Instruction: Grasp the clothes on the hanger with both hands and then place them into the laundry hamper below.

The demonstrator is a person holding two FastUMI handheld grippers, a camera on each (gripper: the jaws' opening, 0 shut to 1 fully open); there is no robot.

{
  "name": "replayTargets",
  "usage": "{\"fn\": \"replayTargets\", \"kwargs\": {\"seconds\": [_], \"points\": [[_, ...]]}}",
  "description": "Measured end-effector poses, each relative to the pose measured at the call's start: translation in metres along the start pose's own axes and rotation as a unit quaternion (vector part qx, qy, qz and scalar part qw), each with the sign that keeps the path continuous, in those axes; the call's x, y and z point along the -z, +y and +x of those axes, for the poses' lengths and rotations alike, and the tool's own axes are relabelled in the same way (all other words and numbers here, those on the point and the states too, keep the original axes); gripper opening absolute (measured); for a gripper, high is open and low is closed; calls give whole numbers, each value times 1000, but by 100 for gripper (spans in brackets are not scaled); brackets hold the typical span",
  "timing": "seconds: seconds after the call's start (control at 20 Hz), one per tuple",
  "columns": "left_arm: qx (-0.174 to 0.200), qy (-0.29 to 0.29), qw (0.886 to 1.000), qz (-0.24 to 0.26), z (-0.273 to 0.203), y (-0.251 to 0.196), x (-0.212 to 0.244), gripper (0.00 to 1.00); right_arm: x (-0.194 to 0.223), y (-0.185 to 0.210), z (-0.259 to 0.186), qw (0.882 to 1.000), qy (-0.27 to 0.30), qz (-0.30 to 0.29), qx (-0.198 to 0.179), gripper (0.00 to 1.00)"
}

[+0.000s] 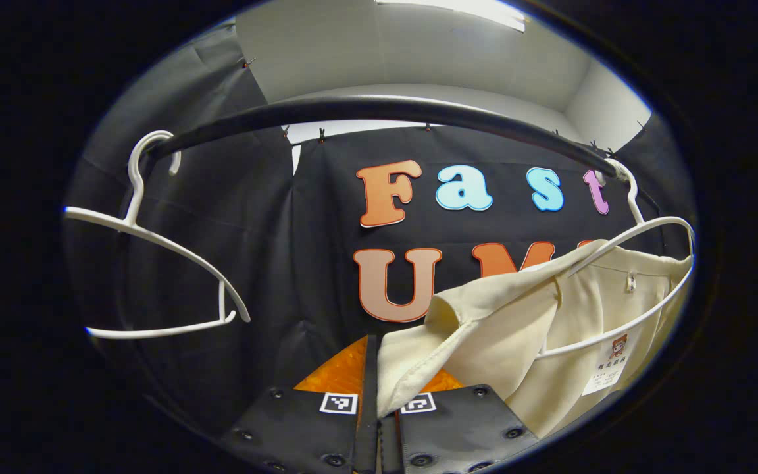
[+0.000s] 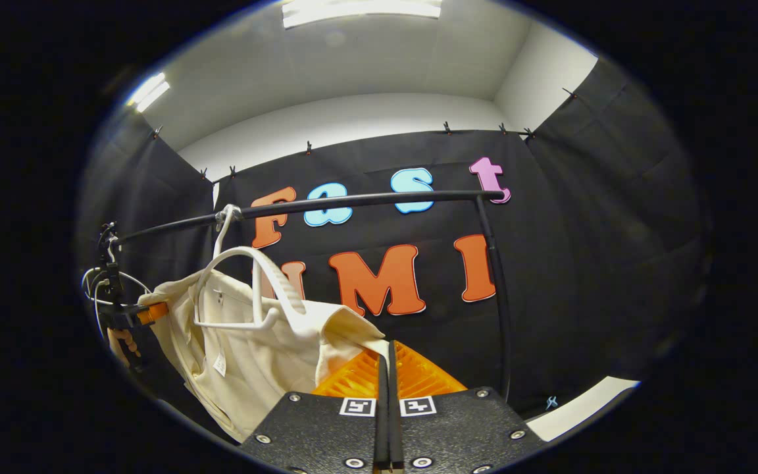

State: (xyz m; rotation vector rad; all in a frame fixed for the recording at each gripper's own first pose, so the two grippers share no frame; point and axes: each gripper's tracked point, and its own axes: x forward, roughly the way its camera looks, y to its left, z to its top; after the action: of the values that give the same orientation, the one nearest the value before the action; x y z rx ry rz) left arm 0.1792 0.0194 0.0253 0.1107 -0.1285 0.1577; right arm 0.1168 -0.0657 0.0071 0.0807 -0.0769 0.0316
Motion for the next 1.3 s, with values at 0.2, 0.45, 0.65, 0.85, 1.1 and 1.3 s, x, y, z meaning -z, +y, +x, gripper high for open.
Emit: {"fn": "replayTargets", "kwargs": {"seconds": [0.2, 0.45, 0.65, 0.85, 1.1, 1.3], "points": [[-1, 13, 1000, 16, 3, 3, 19, 10, 41, 0, 5, 1000, 27, 9, 0, 0], [-17, 23, 999, 36, 3, 7, 40, 10, 79, 7, 7, 998, 58, -3, -4, 0], [-36, 52, 998, 27, -1, 35, 73, 10, 101, 9, 10, 998, 70, -10, 3, 0], [-23, 79, 996, 22, -19, 41, 96, 10, 128, 14, 9, 996, 91, -18, 5, 0], [-4, 96, 995, 35, -26, 24, 127, 10, 173, 29, 3, 991, 130, -32, -5, 0], [27, 105, 994, 26, -43, 8, 132, 10, 192, 56, -6, 987, 151, -45, -27, 0]]}}
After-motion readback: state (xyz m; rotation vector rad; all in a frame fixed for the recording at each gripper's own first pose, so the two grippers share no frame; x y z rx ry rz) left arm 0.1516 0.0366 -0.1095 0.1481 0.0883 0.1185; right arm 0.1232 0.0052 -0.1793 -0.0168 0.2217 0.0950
